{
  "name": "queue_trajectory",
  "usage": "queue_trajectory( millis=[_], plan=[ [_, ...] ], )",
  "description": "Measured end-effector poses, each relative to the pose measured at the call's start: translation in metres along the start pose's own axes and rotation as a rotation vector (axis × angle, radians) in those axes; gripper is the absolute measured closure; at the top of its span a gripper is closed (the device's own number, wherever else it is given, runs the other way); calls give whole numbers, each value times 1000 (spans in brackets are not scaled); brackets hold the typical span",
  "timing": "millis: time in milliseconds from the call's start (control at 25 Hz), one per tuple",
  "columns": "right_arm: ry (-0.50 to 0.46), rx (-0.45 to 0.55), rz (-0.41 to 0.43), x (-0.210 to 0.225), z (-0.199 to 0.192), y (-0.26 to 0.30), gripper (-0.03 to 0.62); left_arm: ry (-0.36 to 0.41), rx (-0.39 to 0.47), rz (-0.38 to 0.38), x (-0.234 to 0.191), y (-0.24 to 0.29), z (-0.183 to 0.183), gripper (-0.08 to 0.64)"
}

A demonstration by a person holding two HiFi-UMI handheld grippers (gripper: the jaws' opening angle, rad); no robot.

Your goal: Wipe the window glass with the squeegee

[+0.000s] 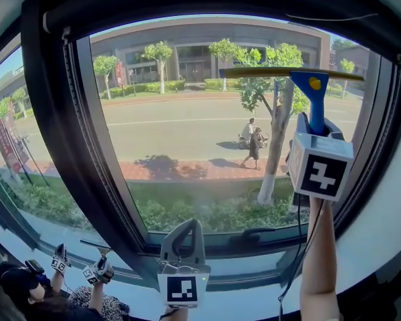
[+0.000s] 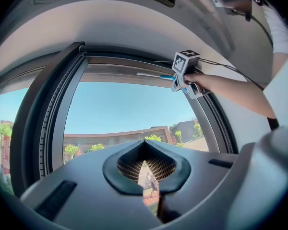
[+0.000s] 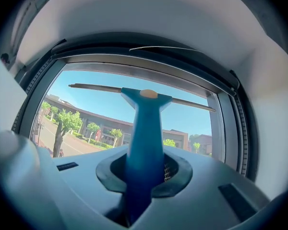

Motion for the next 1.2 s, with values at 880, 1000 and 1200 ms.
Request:
queue_trajectory(
  millis=[880, 1000, 1200],
  plan=[
    [-20, -75, -23, -11, 77, 46, 522, -40, 30, -59, -43, 5, 1, 569],
    [-6, -88, -18, -12, 73, 47, 522, -45, 33, -61, -44, 4, 1, 569],
    [7, -103, 0, -15, 68, 47, 522, -39, 21, -62, -51, 1, 0, 569]
  ],
)
Point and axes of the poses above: the fingertips, and each gripper's own axes: y forward along the fingers, x to its right, z out of its top, the point moved 8 cm from there along -y, backward along the fingers, and after that the axes turned 6 degrees about -y, right-handed, at the moved point
